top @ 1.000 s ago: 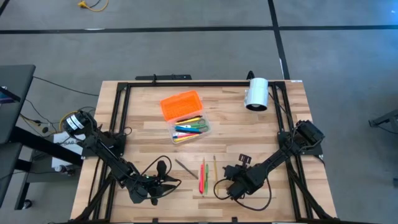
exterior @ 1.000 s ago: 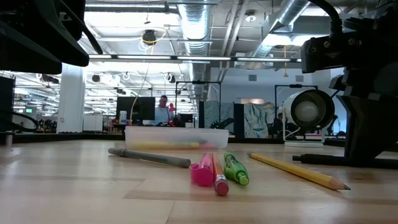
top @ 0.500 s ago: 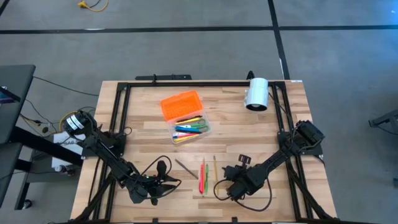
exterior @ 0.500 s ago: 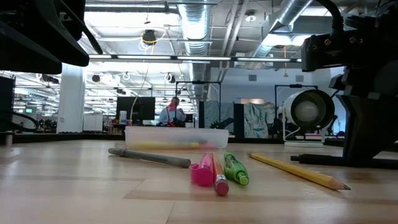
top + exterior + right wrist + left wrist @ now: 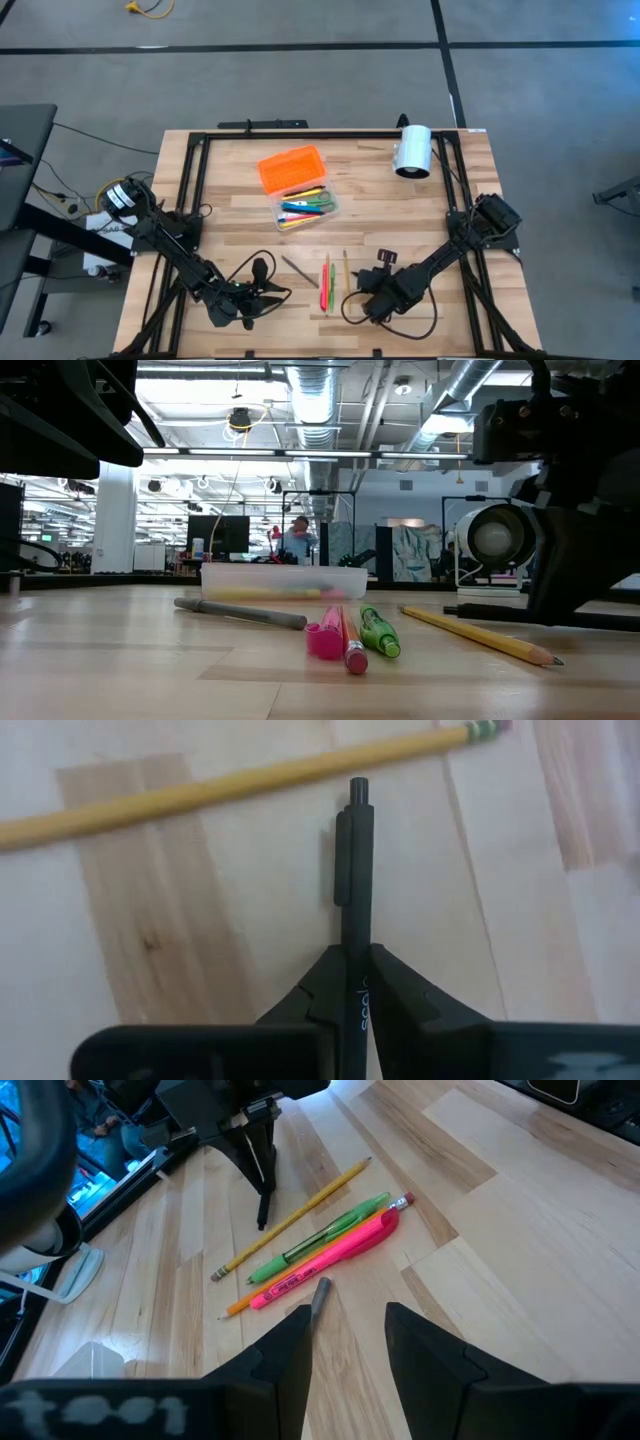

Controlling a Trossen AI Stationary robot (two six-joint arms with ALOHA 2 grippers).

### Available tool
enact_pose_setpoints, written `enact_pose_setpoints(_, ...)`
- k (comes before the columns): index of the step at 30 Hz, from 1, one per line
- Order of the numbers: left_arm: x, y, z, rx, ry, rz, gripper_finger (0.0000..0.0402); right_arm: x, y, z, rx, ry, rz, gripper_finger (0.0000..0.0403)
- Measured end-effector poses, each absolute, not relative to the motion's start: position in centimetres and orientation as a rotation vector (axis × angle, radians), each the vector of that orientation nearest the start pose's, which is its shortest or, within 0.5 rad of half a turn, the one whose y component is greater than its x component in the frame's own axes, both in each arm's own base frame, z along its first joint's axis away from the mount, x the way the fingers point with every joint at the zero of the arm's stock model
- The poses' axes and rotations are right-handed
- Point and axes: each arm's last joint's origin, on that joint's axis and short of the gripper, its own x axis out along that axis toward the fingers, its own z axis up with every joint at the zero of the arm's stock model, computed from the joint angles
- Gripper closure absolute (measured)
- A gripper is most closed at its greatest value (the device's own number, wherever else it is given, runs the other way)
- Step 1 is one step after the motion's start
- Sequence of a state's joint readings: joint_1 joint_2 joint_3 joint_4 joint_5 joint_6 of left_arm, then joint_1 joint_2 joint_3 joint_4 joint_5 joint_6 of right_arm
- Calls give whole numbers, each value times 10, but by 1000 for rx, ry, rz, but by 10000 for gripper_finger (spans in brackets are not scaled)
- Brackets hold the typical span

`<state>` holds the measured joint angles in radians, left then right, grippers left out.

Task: Pick & place school supplies into a supply box
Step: Put the black pen into the supply box

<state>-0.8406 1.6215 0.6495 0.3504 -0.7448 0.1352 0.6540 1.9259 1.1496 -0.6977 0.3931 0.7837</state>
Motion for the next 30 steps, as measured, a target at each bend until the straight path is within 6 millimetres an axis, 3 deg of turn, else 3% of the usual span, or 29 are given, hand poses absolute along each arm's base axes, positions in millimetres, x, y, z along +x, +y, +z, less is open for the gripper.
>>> enact_pose_setpoints(30,210,-205,147,576,432,-123,281,279,193,132,-273,1083,-342,389)
